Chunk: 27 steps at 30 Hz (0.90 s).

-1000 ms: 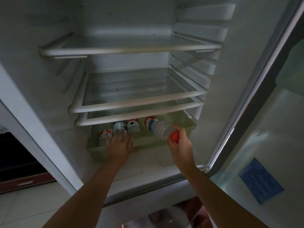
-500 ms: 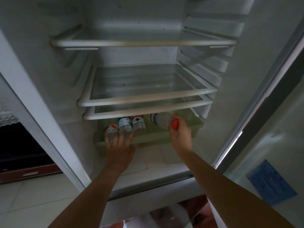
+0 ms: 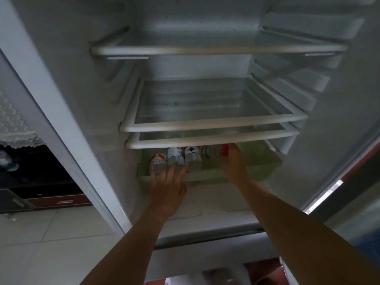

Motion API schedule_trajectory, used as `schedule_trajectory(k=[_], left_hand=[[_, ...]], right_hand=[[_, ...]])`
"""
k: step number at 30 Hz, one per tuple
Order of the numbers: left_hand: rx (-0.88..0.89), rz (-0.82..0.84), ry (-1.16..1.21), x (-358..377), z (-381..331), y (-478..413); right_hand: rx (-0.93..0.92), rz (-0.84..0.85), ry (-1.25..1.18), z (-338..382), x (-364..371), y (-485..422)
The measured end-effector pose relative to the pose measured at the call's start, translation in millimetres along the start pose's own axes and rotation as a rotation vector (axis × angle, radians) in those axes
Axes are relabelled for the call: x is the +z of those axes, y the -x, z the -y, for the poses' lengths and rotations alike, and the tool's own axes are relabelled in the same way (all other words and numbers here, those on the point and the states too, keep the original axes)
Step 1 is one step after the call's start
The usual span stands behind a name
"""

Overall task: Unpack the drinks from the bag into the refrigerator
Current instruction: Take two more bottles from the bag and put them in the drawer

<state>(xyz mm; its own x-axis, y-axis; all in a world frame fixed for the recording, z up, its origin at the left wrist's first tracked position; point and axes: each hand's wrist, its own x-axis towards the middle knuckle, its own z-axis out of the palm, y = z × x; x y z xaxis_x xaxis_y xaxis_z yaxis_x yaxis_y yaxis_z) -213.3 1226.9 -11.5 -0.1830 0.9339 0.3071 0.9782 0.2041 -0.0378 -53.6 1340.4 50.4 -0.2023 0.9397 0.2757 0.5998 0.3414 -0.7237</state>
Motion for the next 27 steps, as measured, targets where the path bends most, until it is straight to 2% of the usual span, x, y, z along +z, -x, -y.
schedule_trajectory(k=[2,7,10,14,17,20,23,27], left_hand=[[0.003,-0.021,0.002,1.2,-0.6,-0.6],[0.001,-0.067,0.029,2.5,1.1,1.0],[-0.013,-0.049,0.054,0.4,0.9,0.7],[-0.008,-0.033,0.072,-2.1,1.7,1.0],[-0.002,-0.026,0.081,-1.0,1.8,1.3],[0.0,-0.011,0.045,-0.4,1.7,1.2],[-0.005,-0.003,0.047,-0.8,1.4,1.2],[0.004,-0.011,0.067,1.0,2.0,1.5]], right_hand=[[-0.008,0.023,0.03,-2.9,0.6,-4.1],[-0.007,0.306,0.298,-4.8,-5.9,-8.1],[0.061,0.427,0.425,-6.5,-0.7,-13.5],[0.149,0.499,0.374,-2.0,4.5,-21.4],[0.136,0.529,0.329,-3.8,6.2,-23.3],[0.108,0.679,0.428,-2.6,12.0,-24.4],[0.182,0.706,0.514,0.0,15.7,-22.8],[0.205,0.636,0.497,0.7,14.0,-17.1]])
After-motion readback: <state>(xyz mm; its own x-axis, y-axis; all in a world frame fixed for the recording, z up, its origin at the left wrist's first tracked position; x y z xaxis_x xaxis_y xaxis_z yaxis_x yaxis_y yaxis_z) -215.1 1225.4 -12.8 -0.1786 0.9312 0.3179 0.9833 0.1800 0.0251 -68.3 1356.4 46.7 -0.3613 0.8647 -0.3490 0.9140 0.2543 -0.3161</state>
